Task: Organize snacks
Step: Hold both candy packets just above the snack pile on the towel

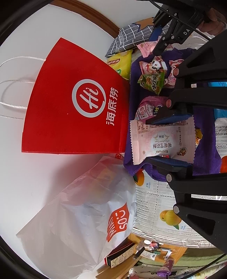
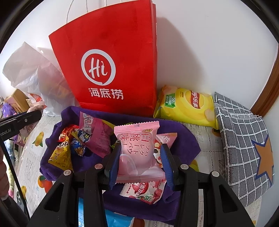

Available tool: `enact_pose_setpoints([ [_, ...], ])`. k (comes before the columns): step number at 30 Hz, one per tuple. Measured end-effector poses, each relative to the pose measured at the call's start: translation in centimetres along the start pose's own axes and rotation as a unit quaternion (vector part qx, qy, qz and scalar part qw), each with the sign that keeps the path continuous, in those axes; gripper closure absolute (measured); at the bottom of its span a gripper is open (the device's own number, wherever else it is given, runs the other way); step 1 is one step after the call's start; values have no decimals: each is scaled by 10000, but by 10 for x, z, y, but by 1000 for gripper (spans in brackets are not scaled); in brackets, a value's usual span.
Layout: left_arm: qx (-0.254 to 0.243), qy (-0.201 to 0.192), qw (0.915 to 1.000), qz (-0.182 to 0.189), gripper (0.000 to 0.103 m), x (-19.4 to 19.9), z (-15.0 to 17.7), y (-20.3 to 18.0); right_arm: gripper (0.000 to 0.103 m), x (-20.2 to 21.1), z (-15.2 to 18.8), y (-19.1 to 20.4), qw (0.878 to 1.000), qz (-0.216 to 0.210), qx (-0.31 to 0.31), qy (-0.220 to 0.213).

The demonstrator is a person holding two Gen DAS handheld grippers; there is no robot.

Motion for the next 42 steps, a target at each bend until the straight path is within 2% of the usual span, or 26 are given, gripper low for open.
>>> enact_pose_setpoints([
  [42, -278, 183, 9994, -55, 69, -14, 6, -12, 58, -12, 7, 17, 9991, -21, 372, 207],
])
Point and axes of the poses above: each gripper's, at about its wrist camera, not at the fingertips, and x roughly against the way its jaws point, y to its left, z to its underside, the point moved 4 cm from there along -x, roughly the way its jaws point, and after that the axes turned 6 degrees about z, right-handed, at the moved point
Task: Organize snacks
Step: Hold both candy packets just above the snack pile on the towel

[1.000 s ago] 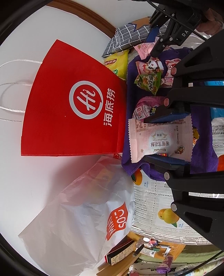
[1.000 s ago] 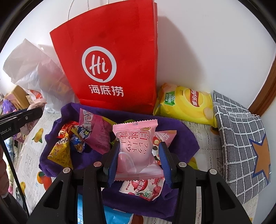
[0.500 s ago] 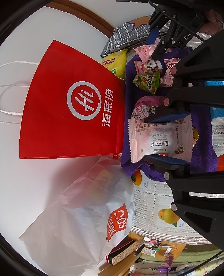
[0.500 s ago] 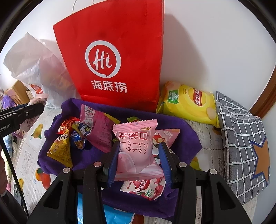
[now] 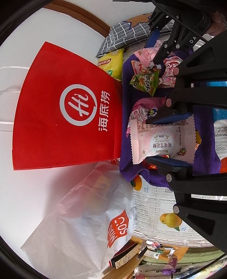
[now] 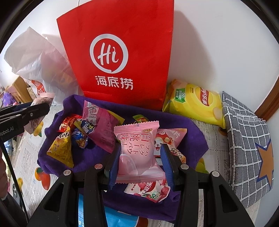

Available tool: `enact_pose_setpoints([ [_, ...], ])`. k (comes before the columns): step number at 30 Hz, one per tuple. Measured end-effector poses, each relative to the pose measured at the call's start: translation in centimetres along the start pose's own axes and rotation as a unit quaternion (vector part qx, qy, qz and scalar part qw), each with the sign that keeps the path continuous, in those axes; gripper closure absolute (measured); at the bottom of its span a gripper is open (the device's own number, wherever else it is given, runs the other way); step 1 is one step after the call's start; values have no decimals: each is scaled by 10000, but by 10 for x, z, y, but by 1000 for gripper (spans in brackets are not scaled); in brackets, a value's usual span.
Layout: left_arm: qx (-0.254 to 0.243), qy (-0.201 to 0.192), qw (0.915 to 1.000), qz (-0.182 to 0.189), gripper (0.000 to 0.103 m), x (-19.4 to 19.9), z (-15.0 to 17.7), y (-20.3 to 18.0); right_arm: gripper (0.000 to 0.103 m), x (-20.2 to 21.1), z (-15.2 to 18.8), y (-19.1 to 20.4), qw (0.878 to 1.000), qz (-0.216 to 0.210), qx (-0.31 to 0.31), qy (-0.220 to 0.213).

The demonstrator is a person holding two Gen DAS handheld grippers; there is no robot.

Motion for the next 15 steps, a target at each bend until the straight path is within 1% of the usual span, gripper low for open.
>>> enact_pose_setpoints([
  [15, -131, 158, 9998, 21, 68, -11, 4, -8, 58, -7, 1, 7, 9999, -14, 102, 94],
])
Point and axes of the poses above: each gripper's, at about its wrist camera, not at the fingertips, and x roughly against the way its jaws point, y to its left, z to its underside, the point moved 4 cm from there along -x, roughly the way its jaws point, and after that the axes turned 6 degrees about z, right-handed, at the moved point
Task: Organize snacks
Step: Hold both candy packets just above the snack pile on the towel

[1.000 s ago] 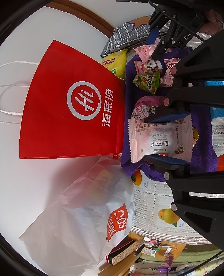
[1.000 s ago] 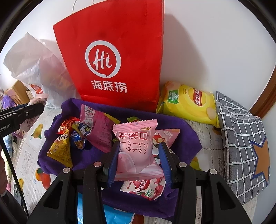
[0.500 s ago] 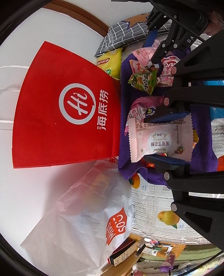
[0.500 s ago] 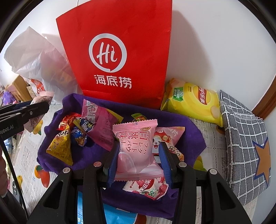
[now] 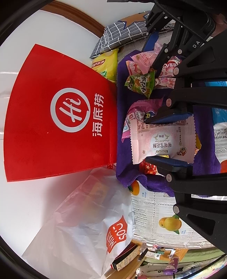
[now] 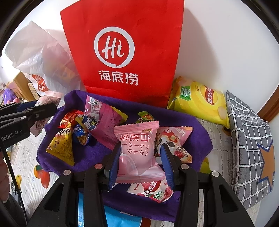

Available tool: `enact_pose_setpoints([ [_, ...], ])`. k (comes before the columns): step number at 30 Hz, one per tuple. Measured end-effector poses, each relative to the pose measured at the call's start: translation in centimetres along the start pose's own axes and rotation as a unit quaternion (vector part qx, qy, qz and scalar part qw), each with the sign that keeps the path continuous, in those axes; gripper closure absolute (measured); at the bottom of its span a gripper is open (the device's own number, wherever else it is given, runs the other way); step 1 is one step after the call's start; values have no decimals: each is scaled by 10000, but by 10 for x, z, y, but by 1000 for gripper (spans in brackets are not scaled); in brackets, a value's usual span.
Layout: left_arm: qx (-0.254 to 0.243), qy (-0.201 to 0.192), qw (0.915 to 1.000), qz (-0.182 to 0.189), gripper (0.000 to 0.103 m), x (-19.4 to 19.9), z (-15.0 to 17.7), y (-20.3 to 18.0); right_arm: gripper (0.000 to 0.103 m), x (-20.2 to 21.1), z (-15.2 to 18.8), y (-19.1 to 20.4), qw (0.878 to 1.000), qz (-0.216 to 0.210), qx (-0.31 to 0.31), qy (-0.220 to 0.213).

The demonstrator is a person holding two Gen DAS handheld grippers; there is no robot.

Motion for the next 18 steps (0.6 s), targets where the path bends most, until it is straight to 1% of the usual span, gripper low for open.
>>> enact_pose_setpoints([
  [18, -128, 118, 9998, -25, 68, -7, 2, -3, 58, -8, 2, 2, 9999, 20, 48, 121],
])
Point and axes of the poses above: each gripper's, at about its wrist camera, not at the fingertips, and x roughly against the way its jaws point, y to its left, z to its underside, the point moved 4 cm from there along -x, roughly the way its jaws point, and after that the axes turned 6 degrees about z, right-handed, at the moved point
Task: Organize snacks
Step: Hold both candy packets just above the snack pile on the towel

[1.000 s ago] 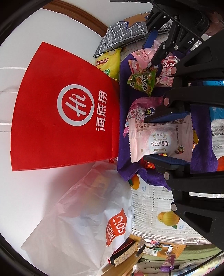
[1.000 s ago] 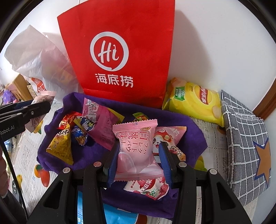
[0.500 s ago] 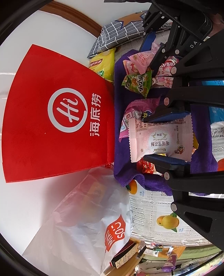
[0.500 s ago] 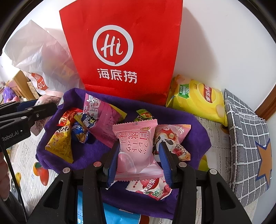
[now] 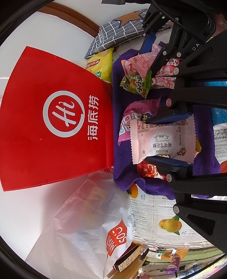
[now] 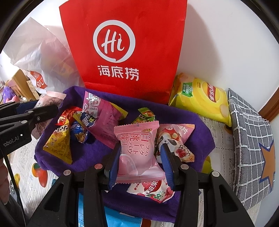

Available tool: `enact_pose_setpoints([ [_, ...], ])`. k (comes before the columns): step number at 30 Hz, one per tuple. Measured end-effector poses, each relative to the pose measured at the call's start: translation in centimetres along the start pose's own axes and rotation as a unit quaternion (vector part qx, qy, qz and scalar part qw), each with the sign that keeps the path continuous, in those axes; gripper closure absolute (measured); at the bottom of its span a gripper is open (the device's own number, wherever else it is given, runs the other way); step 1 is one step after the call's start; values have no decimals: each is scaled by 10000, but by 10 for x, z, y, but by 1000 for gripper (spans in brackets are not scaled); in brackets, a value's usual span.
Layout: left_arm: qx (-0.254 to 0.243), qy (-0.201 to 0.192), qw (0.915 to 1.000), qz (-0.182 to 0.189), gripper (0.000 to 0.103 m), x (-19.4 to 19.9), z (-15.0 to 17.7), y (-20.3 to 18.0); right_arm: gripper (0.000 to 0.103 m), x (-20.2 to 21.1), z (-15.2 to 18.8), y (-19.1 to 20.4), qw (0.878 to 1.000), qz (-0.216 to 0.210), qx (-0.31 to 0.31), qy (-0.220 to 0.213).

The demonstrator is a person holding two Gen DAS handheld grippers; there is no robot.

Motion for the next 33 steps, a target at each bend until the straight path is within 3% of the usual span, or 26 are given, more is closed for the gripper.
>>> enact_pose_setpoints([
  [33, -197, 148, 9997, -42, 68, -10, 3, -8, 58, -6, 2, 1, 9998, 91, 138, 121],
])
Point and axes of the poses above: each gripper's, at about its wrist camera, not at the fingertips, and x roughly against the way its jaws point, y to its left, z to its underside, the point moved 4 cm from there along -x, roughly the way its jaws point, and after that the axes turned 6 degrees about z, right-handed, at the moved point
